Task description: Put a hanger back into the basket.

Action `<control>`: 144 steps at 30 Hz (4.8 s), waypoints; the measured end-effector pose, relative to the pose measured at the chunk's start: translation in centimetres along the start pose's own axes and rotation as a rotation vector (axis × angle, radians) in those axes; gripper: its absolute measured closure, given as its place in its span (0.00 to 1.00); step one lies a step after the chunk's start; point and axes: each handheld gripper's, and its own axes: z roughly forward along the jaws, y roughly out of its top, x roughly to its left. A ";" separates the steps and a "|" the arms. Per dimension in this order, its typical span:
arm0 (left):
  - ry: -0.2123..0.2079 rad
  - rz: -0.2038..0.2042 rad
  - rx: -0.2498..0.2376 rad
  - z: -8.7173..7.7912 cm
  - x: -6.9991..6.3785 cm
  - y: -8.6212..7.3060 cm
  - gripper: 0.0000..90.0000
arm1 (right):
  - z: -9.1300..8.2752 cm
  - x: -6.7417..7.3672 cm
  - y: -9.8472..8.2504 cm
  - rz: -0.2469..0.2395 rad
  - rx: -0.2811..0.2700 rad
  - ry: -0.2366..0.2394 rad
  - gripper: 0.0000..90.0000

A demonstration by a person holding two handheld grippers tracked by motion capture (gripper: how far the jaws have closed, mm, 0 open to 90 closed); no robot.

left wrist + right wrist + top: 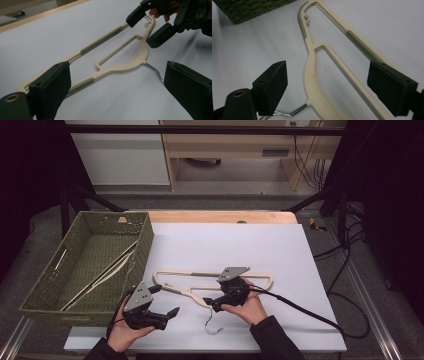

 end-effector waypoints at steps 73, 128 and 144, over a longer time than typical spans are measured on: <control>-0.041 0.060 0.094 2.1 -0.6 -0.4 0.10 | 4.0 -0.6 -0.9 -0.134 0.214 0.198 0.80; 0.037 0.609 0.274 9.2 -2.2 1.8 0.83 | -5.3 -1.6 1.1 -0.084 -0.044 0.168 0.58; 0.024 0.669 0.286 8.7 -2.6 3.9 0.90 | -13.0 -4.5 -5.4 0.133 -0.249 -0.143 0.21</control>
